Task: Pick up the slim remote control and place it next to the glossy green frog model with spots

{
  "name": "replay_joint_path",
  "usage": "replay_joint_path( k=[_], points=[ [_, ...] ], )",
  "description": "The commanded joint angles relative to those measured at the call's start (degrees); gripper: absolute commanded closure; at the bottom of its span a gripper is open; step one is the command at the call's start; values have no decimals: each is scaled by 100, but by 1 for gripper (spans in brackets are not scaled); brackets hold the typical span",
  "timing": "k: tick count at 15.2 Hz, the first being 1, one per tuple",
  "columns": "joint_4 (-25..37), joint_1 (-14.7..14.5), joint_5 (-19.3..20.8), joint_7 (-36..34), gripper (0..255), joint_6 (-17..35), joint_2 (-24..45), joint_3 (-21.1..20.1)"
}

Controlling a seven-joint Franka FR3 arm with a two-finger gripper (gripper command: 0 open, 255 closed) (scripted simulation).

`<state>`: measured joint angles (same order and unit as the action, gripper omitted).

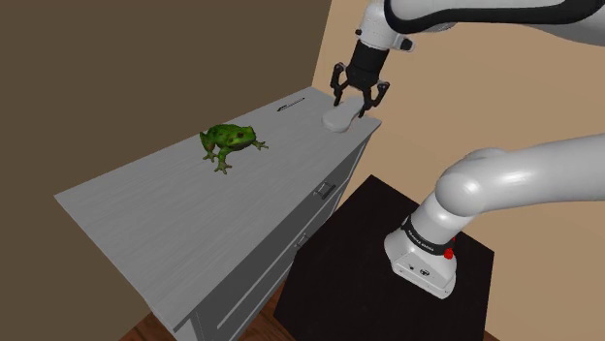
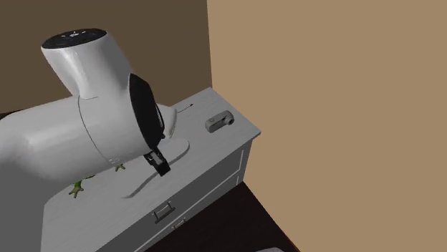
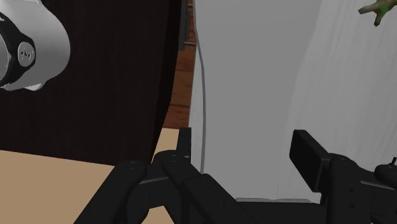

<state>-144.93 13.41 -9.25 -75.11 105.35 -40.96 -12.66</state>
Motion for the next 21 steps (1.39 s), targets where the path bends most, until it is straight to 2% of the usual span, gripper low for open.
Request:
replay_joint_path(
  k=[1,12,17,21],
  points=[
    [2,-145,-170,-293,255,-60,-86,-239],
    [522,-723,-945,-1877,255,-53,205,-1637],
    [1007,-803,-1127,-2622,255,29,615,-2328],
    [1497,-758,-1145,-3247,255,115,1057,-2933]
  ],
)
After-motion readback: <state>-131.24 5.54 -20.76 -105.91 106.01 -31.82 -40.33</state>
